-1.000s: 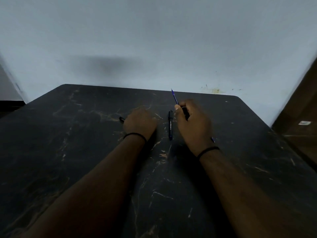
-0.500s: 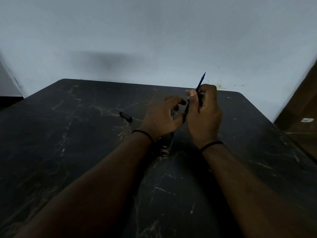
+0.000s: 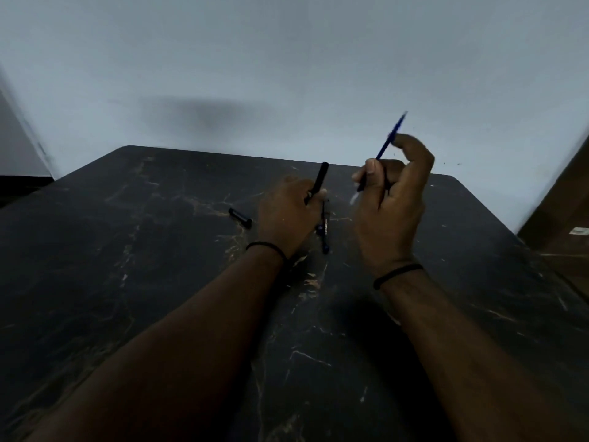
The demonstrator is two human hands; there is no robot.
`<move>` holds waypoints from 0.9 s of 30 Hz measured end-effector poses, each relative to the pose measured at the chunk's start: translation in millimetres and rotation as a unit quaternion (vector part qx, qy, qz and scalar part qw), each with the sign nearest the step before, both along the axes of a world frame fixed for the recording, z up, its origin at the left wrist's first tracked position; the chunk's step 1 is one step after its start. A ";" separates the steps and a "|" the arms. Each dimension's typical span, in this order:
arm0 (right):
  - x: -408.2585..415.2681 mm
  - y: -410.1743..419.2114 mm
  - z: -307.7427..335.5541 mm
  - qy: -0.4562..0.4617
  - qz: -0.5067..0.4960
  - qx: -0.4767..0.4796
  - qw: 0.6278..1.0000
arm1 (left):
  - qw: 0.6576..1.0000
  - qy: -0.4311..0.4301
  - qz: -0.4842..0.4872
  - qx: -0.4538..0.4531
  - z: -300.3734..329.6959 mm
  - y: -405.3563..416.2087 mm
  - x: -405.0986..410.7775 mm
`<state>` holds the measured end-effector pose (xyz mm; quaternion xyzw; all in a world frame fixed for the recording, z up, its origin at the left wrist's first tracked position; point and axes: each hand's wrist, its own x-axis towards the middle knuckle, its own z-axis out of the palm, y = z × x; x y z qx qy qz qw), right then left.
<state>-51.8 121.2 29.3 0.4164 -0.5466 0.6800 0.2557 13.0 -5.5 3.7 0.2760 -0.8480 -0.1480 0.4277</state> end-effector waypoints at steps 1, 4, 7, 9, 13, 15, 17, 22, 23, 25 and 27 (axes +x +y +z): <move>-0.4 0.7 -1.2 -0.006 -0.001 0.019 1.000 | 1.000 0.013 0.015 0.007 0.3 -2.2 1.5; -6.4 2.0 -7.3 -0.001 -0.024 0.071 0.997 | 0.998 0.032 0.029 0.040 1.3 -6.7 4.5; -11.7 0.7 -10.0 -0.004 -0.033 0.091 0.995 | 0.998 0.033 0.038 0.048 1.2 -8.8 6.1; -14.6 0.9 -10.9 -0.012 -0.048 0.114 0.992 | 0.998 0.029 0.033 0.055 0.6 -8.9 5.9; -31.0 8.8 -12.4 -0.004 -0.117 0.162 0.980 | 0.997 0.041 0.031 0.060 0.3 -8.6 6.3; -41.0 15.1 -12.2 0.038 -0.181 0.181 0.966 | 0.996 0.044 0.028 0.070 0.7 -8.1 6.7; -50.7 20.8 -10.5 0.076 -0.261 0.194 0.943 | 0.995 0.046 0.028 0.079 1.1 -7.5 6.6; -69.4 25.1 -13.3 0.004 -0.291 0.341 0.894 | 0.996 0.046 0.014 0.081 0.2 -5.8 4.7; -71.3 25.7 -14.6 -0.027 -0.278 0.357 0.891 | 0.996 0.045 0.013 0.079 0.0 -5.4 4.7; -76.1 28.1 -17.5 -0.066 -0.278 0.395 0.873 | 0.996 0.043 0.010 0.078 0.3 -5.3 4.9; -80.1 32.0 -20.8 -0.073 -0.280 0.454 0.843 | 0.996 0.049 0.010 0.077 0.3 -6.2 4.3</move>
